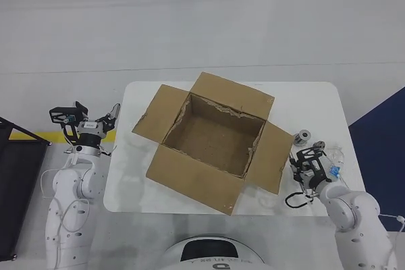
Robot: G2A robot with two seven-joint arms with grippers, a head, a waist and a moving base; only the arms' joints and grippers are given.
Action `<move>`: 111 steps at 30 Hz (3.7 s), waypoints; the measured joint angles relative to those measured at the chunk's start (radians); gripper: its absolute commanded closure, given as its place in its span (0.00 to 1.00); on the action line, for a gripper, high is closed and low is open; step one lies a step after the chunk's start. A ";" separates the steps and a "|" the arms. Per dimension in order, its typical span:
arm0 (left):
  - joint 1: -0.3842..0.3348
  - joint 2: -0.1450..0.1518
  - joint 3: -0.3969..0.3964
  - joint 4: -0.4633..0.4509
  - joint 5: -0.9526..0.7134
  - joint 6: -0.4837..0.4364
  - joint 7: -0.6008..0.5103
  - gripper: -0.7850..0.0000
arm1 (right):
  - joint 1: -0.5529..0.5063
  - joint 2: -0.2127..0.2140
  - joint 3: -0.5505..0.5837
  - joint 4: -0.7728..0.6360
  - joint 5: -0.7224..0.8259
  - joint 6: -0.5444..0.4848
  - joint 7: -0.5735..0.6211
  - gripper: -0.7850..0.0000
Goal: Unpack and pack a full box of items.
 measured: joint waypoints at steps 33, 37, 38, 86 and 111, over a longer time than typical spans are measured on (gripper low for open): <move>0.000 0.000 0.000 0.000 0.000 0.000 0.000 0.00 | 0.008 0.019 -0.026 -0.030 -0.031 0.088 0.104 0.60; 0.000 0.000 0.000 0.000 0.000 0.000 0.000 0.00 | -0.020 0.020 -0.010 -0.067 -0.020 0.094 0.082 0.58; 0.000 0.000 0.000 0.000 0.000 0.000 0.000 0.00 | -0.037 0.020 0.005 -0.087 -0.009 0.099 0.064 0.57; 0.000 0.000 0.000 0.000 0.000 0.000 0.000 0.00 | 0.362 -0.015 -0.449 -0.184 -0.241 0.263 0.215 0.06; 0.000 0.000 0.000 0.000 0.000 0.000 0.000 0.00 | 0.085 0.017 -0.088 -0.159 -0.165 0.220 0.089 0.03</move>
